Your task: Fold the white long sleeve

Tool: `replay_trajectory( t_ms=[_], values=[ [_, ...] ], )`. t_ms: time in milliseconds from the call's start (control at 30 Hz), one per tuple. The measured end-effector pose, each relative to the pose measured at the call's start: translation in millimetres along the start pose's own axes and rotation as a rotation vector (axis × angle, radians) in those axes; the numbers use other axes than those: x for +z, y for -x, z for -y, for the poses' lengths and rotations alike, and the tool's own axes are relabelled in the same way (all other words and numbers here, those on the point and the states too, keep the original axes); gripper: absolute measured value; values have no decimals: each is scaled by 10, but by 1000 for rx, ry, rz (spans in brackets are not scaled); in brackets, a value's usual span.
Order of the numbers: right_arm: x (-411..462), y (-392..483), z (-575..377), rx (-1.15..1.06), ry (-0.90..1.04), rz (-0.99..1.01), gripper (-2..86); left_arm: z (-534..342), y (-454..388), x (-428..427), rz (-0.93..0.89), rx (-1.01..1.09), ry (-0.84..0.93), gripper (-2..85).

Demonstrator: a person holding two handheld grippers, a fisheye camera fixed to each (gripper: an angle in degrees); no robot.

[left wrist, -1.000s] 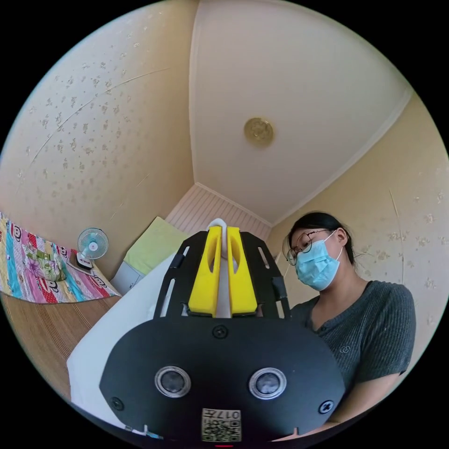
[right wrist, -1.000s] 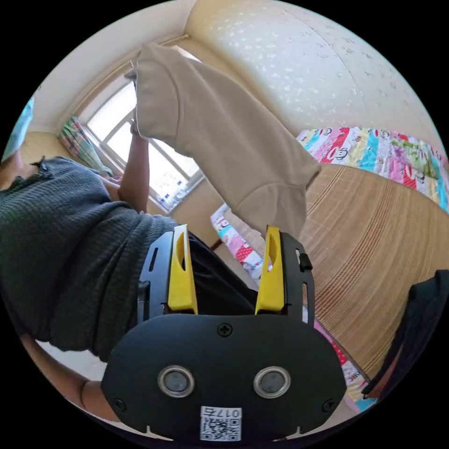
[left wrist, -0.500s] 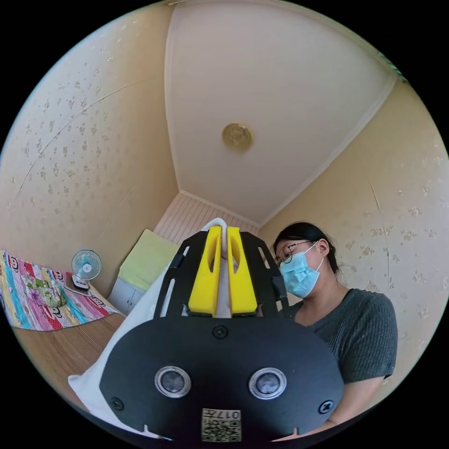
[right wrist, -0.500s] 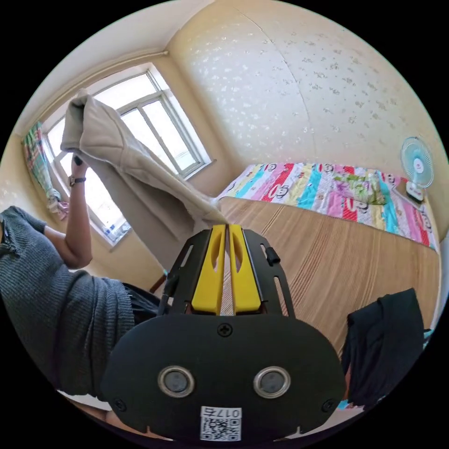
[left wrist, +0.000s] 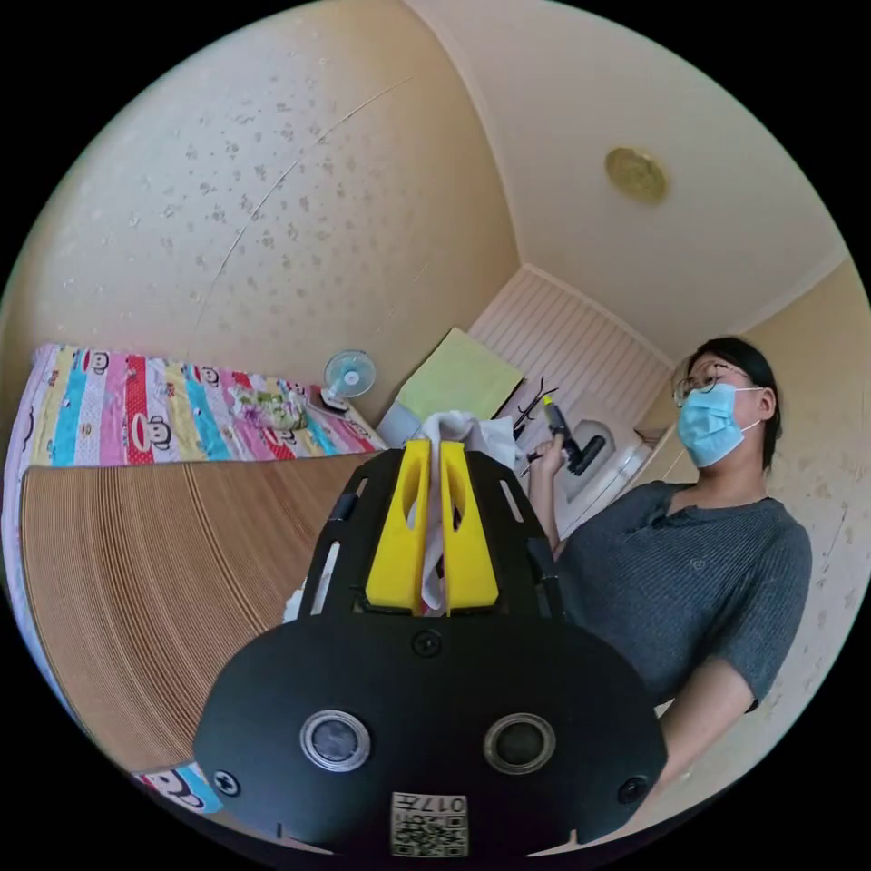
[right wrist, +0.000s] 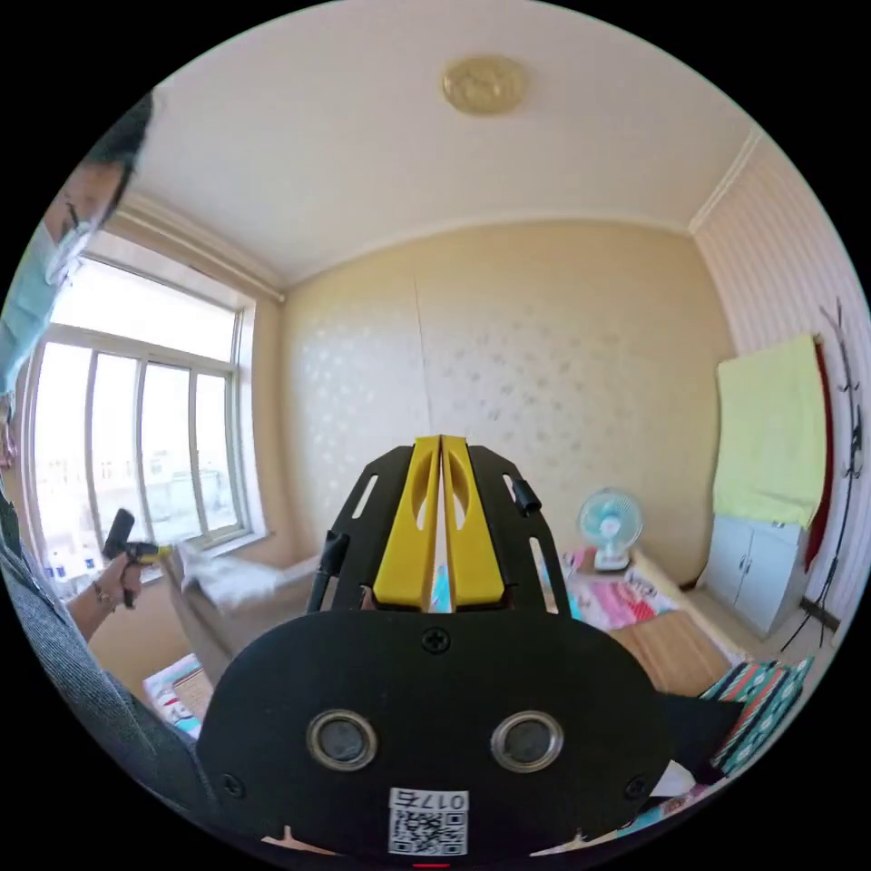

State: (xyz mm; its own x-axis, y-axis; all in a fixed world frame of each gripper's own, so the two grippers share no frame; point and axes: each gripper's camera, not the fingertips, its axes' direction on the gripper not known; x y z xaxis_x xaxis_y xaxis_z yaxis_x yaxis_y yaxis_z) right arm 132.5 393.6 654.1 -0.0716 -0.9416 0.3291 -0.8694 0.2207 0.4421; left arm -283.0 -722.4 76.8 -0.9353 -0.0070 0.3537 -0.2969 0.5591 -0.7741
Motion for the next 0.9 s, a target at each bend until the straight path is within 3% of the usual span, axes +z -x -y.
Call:
replay_trajectory(
  t_ms=[67,167,300,533,800,900],
  values=[
    [-47,139,123,-63,-23,-39,3,-173,1,217,-62,12,-4,-9],
    [364,254,25,-106,108,89,5,-229,33,603,-212,5,-81,-9],
    [1296,371,-872,26,498,387,14,37,-63,1229,-367,40,-67,-10],
    [1813,969,-2644,166,922,610,75,659,-763,1488,-226,104,-122,-10],
    [1958,1856,-3160,-39,1052,909,131,1276,-1785,1058,-127,295,-371,-9],
    [1951,2187,-3187,-195,1050,833,149,1460,-2058,939,-133,364,-450,-9]
  ],
)
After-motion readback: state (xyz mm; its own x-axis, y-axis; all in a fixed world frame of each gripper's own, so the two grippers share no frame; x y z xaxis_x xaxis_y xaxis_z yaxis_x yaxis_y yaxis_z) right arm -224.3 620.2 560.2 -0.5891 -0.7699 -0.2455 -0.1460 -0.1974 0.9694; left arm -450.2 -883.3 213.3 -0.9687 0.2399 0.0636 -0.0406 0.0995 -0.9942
